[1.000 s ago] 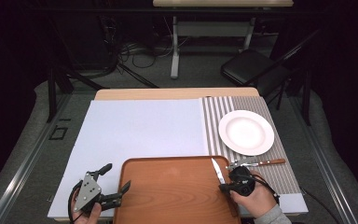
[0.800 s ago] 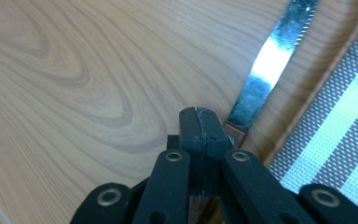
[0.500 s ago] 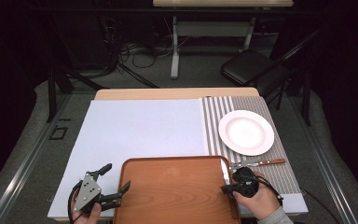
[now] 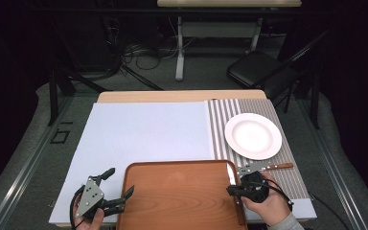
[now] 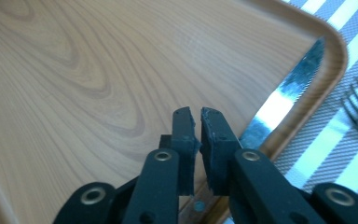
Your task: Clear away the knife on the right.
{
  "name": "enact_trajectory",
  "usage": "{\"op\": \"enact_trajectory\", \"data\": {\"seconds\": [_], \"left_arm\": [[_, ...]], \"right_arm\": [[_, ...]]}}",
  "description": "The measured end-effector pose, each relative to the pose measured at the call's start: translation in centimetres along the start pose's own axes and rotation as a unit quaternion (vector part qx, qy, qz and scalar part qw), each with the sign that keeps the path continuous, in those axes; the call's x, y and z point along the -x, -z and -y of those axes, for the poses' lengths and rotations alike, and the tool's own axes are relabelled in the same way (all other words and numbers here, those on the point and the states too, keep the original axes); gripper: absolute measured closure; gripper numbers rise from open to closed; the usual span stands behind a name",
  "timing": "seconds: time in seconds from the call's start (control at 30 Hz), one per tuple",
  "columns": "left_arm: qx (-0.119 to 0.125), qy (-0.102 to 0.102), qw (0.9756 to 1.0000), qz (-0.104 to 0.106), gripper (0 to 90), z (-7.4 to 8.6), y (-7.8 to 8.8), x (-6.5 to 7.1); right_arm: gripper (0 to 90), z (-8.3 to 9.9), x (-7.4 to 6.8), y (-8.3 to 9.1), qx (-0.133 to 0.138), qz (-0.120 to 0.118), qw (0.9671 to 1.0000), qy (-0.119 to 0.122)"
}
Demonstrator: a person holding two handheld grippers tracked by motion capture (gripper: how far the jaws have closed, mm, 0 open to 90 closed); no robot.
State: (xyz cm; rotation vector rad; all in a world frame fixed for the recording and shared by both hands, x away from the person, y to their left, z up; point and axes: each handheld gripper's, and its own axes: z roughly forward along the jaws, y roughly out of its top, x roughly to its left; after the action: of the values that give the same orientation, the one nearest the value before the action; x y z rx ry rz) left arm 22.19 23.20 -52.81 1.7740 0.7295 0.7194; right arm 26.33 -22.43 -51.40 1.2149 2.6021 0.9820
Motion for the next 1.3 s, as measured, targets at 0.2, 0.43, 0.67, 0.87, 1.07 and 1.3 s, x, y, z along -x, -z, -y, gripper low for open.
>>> {"op": "enact_trajectory", "data": {"seconds": [0.2, 0.43, 0.67, 0.87, 1.07, 1.3], "left_arm": [[0.001, -0.002, 1.0, -0.001, 15.6, 0.0, 0.0, 0.0], [0.001, -0.003, 1.0, -0.002, 15.6, 0.0, 0.0, 0.1], [-0.001, -0.001, 1.0, -0.002, 15.6, 0.0, 0.0, 0.1], [0.002, 0.001, 1.0, -0.001, 15.6, 0.0, 0.1, 0.0], [0.002, 0.002, 1.0, -0.002, 15.6, 0.0, 0.0, 0.1], [0.001, 0.003, 1.0, -0.003, 15.6, 0.0, 0.1, 0.0]], "right_arm": [[66.8, -0.1, 0.2, 0.3, 0.036, 0.014, 0.9975, 0.059], [61.6, -0.2, 0.5, 0.4, 0.071, 0.008, 0.9914, 0.11], [61.7, -0.3, 0.9, 0.7, 0.082, -0.004, 0.9904, 0.112], [56.2, -0.4, 1.2, 1.3, 0.09, -0.002, 0.9896, 0.113], [49.3, -0.1, 2.3, 2.4, 0.111, 0.019, 0.99, 0.085], [32.6, 0.6, 4.2, 3.5, 0.137, 0.051, 0.987, 0.067]]}}
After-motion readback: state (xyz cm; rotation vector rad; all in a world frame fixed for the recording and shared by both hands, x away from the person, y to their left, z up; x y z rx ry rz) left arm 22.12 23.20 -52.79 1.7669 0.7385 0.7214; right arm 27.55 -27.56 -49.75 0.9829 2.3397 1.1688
